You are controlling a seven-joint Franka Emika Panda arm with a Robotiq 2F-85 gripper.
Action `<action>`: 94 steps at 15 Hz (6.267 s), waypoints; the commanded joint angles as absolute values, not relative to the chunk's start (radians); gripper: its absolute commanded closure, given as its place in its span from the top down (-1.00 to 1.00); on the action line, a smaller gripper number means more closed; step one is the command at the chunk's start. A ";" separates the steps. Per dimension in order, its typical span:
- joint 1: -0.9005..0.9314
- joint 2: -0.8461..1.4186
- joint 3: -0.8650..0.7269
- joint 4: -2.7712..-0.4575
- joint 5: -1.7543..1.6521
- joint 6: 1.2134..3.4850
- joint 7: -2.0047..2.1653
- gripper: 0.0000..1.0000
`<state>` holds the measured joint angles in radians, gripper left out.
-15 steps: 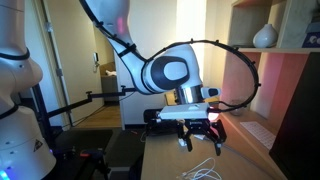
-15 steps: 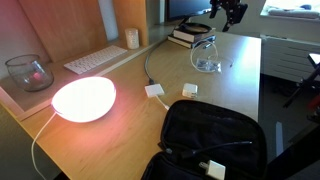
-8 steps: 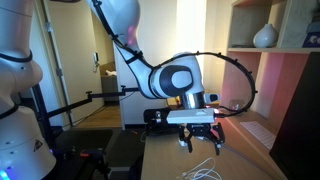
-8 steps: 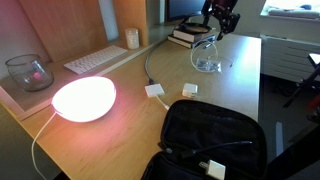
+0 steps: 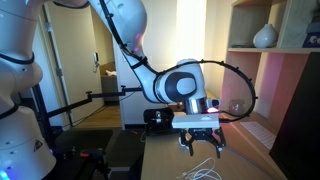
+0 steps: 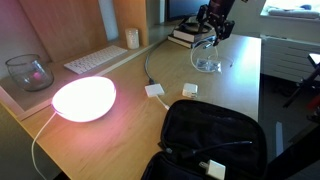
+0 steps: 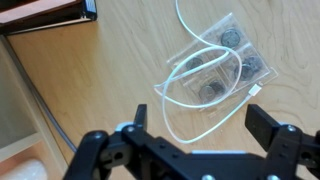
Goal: Put the cord on the right side of the desk
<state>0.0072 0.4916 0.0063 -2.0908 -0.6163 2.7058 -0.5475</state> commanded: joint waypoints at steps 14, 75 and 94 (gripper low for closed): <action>-0.018 0.548 0.065 -1.977 -0.545 2.539 -0.773 1.00; -0.198 0.228 -0.078 -2.059 -0.053 2.551 -0.562 -0.96; -0.157 0.281 -0.271 -2.008 -0.517 2.571 -0.064 -0.97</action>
